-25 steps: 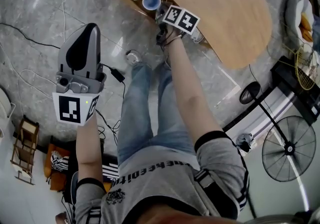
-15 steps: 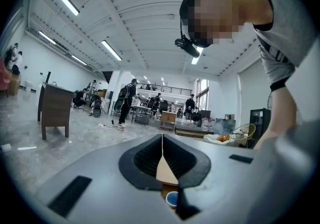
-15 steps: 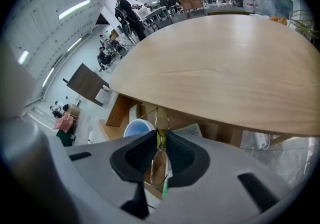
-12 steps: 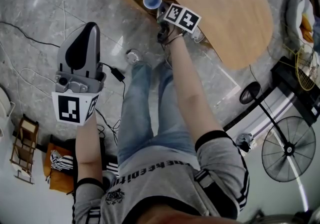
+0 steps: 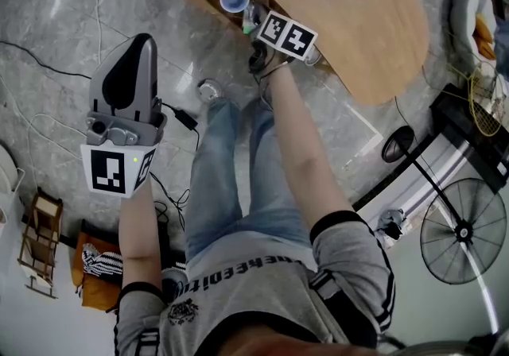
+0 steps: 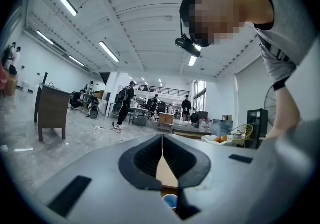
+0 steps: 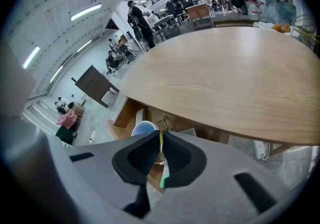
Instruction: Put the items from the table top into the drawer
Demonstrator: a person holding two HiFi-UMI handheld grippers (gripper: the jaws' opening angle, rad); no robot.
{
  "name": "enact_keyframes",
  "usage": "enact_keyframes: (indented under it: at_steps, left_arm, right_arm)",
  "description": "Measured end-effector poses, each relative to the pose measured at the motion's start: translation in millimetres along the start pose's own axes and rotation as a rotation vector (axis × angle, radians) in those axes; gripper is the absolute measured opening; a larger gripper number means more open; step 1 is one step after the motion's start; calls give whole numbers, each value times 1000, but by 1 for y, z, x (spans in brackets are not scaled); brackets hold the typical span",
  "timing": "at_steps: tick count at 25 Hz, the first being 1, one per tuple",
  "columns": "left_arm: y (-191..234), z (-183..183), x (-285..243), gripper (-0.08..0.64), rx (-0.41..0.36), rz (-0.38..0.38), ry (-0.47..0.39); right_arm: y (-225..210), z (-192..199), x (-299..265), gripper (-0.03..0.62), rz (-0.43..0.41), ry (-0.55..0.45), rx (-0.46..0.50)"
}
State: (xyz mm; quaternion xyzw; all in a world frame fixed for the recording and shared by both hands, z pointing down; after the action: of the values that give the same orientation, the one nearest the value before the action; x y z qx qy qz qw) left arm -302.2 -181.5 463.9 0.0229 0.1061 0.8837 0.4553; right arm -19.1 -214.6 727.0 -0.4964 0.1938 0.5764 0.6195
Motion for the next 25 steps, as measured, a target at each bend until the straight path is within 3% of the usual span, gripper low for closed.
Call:
enact_keyframes:
  at_steps: [8,15,25]
  left_arm:
    - [-18,-8,7,11,-8,-4,-25]
    - [-46,-17,14,11,-20,-20,-47]
    - [-95,-47,42,11,-40,-73,-75]
  right_arm:
    - [11,2,27,3,-59,-51,132]
    - [21,5,63,3,-97,-69,336]
    - [36,7,144,3,-176,-136,431]
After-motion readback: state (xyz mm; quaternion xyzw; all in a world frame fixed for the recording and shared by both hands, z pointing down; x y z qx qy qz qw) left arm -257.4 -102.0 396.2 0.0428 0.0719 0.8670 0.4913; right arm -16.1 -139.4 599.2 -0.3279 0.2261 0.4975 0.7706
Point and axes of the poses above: the fingertips, and each gripper's own axes: x backward along the fingers, y to its left, z out of its underside, the point moved 9 cm from there along x, backward along the fingers, and after that the axes turned 4 degrees about x, right-handed, at the moved point
